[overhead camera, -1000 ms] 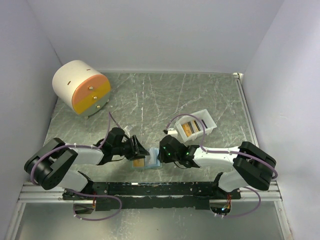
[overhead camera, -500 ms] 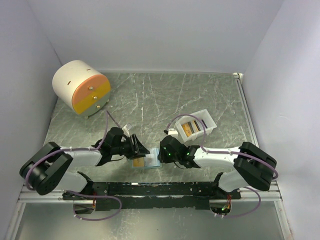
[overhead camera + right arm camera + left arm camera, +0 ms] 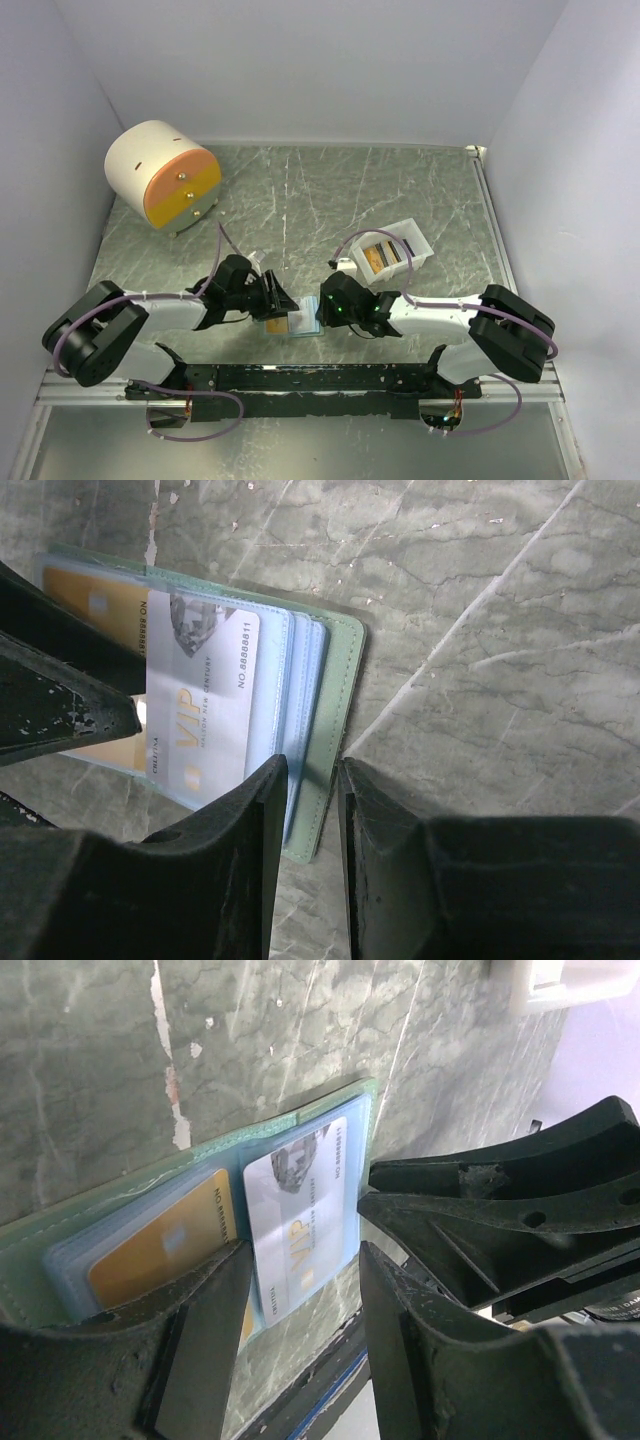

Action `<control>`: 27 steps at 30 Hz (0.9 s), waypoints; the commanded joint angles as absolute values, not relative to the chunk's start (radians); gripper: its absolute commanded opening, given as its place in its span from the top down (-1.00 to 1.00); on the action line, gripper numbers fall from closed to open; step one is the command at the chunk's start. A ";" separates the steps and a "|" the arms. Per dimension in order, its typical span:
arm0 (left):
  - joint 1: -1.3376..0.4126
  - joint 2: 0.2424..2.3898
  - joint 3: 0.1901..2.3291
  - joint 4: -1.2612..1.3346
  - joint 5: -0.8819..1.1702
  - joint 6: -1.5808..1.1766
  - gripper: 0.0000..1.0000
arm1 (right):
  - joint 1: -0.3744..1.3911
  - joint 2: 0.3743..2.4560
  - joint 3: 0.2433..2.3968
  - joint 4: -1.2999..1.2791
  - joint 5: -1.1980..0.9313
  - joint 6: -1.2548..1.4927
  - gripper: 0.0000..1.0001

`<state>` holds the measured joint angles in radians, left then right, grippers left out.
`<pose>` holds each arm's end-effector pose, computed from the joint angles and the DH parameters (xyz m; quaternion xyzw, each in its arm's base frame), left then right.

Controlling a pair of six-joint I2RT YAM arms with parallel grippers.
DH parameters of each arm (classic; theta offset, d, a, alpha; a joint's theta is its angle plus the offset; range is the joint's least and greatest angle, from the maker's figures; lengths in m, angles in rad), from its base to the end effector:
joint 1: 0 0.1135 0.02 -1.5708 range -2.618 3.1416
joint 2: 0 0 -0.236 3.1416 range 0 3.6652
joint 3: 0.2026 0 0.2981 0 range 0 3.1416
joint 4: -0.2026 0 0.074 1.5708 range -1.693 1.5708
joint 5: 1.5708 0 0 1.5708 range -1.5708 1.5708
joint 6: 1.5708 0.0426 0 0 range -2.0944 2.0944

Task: Put the credit cards into the card holder
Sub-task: Insert the credit card into the card holder.

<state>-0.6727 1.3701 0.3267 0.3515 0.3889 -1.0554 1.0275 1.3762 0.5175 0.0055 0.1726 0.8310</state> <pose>0.1926 -0.1741 0.0503 -0.0882 0.8874 -0.4310 0.1381 0.1545 0.2417 0.0758 -0.0614 0.9313 0.2320 0.2740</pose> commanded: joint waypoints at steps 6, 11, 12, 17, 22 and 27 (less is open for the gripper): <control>-0.711 1.414 0.376 0.372 0.386 -1.053 -0.18 | 1.026 1.365 0.491 -0.008 0.184 0.834 0.45; -0.730 1.424 0.404 0.362 0.370 -1.051 -0.15 | 1.028 1.366 0.490 -0.003 0.187 0.832 0.45; -0.735 1.429 0.409 0.361 0.365 -1.052 -0.15 | 1.027 1.368 0.491 -0.003 0.188 0.831 0.45; -0.755 1.443 0.432 0.315 0.325 -1.037 -0.13 | 1.027 1.383 0.496 -0.002 0.194 0.827 0.45; -0.763 1.415 0.460 0.227 0.265 -1.011 -0.13 | 1.027 1.371 0.504 -0.022 0.210 0.820 0.45; -0.764 1.392 0.487 0.157 0.242 -0.995 -0.14 | 1.024 1.324 0.525 -0.085 0.245 0.810 0.43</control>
<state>-0.7589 1.4216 0.4515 0.2272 0.2928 -1.0267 1.0275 1.3632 0.5121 -0.0063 0.1894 0.8284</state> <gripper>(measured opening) 0.564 0.279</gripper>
